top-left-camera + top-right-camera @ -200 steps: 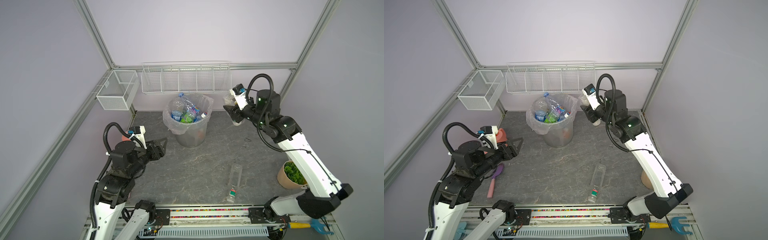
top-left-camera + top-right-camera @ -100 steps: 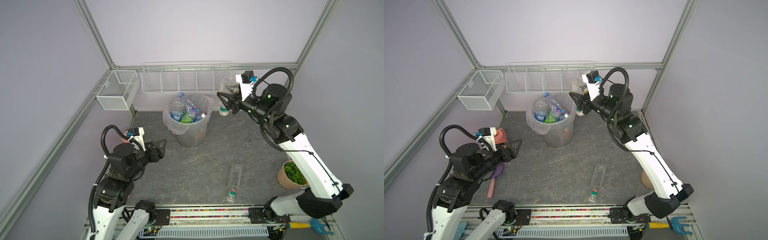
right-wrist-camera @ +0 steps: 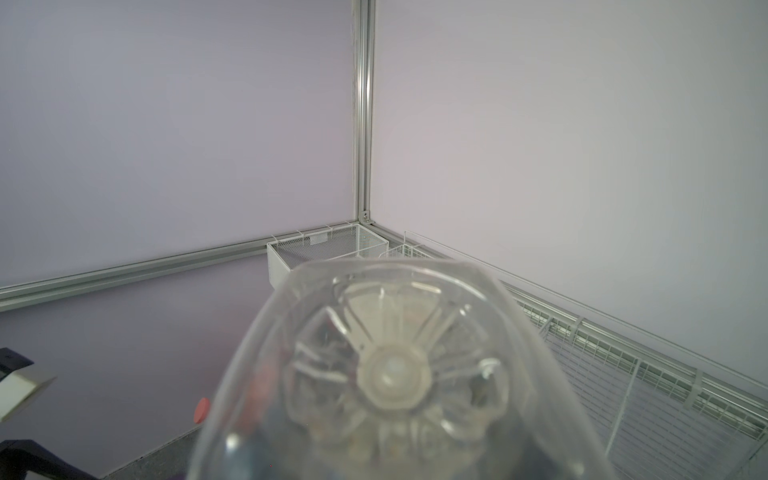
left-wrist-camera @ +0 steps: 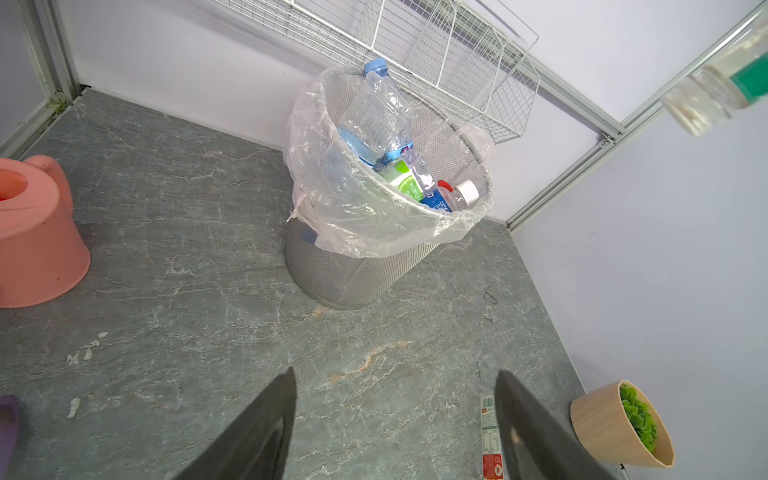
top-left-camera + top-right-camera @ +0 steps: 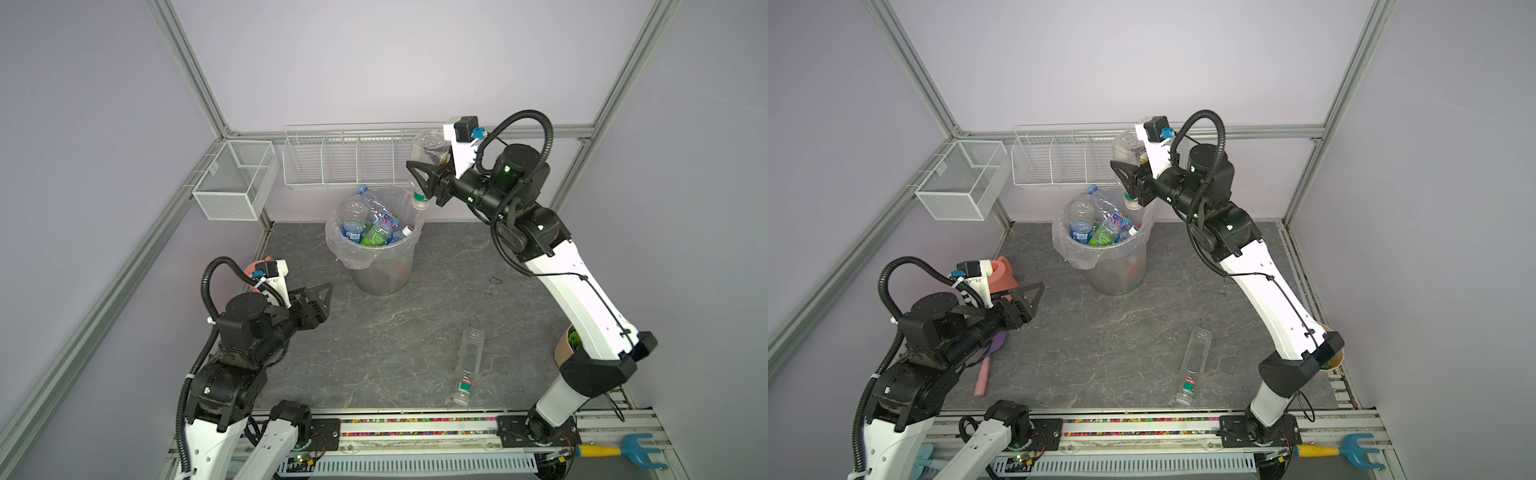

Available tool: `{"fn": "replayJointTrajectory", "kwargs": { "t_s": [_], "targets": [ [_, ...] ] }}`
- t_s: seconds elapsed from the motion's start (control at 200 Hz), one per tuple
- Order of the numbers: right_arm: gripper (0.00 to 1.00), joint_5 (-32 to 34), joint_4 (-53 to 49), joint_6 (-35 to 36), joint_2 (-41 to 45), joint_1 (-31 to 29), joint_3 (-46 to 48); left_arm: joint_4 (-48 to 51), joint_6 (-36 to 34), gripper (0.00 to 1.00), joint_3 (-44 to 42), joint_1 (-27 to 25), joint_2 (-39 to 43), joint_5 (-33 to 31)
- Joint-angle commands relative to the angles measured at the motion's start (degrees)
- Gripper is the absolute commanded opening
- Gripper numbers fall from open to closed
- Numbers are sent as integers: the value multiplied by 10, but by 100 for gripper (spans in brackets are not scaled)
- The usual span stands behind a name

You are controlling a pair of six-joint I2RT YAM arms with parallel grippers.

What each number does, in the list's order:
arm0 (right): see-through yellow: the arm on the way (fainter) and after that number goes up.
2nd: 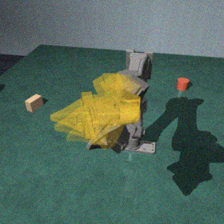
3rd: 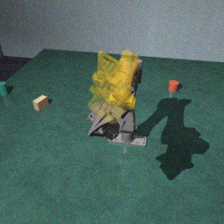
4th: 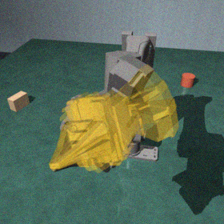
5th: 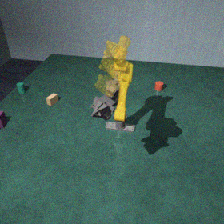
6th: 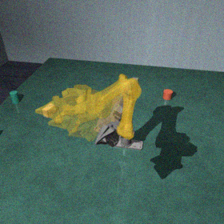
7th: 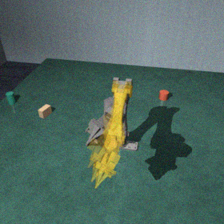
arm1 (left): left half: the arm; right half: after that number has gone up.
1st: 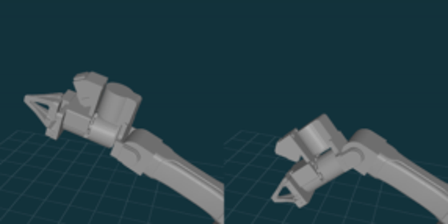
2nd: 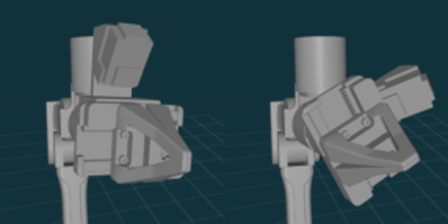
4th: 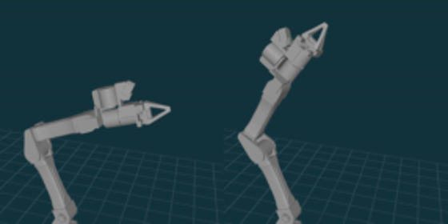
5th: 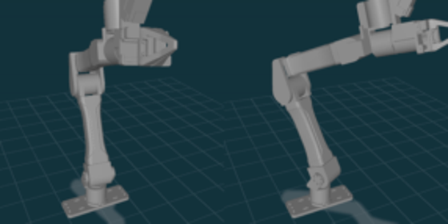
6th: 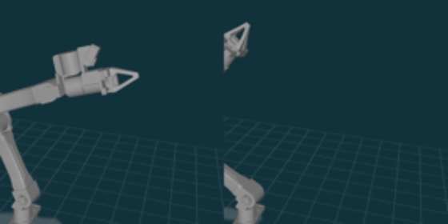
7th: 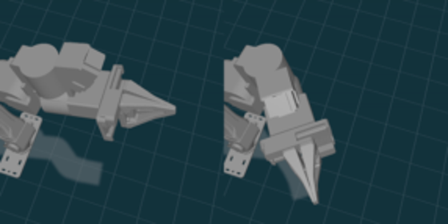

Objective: Throw the plastic bottles in the bin
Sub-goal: 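Move the bird-label bottle with the right gripper over the bin opening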

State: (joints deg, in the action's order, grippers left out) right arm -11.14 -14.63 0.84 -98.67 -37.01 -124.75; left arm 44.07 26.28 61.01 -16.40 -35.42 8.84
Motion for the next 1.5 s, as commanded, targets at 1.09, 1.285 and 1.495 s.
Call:
{"fn": "replayJointTrajectory", "kwargs": {
  "t_s": [1.09, 1.285, 1.495],
  "targets": [
    [95, 118, -54, -24, -188, 4, -119, 23, 13, 75, -8, 0, 32, 5],
    [99, 109, -86, -17, -302, -13, -262, 31, 17, 74, 0, 0, 30, 4],
    [96, 178, -105, 35, -369, -23, -282, 51, 15, 74, 9, -1, 35, -7]
  ]
}}
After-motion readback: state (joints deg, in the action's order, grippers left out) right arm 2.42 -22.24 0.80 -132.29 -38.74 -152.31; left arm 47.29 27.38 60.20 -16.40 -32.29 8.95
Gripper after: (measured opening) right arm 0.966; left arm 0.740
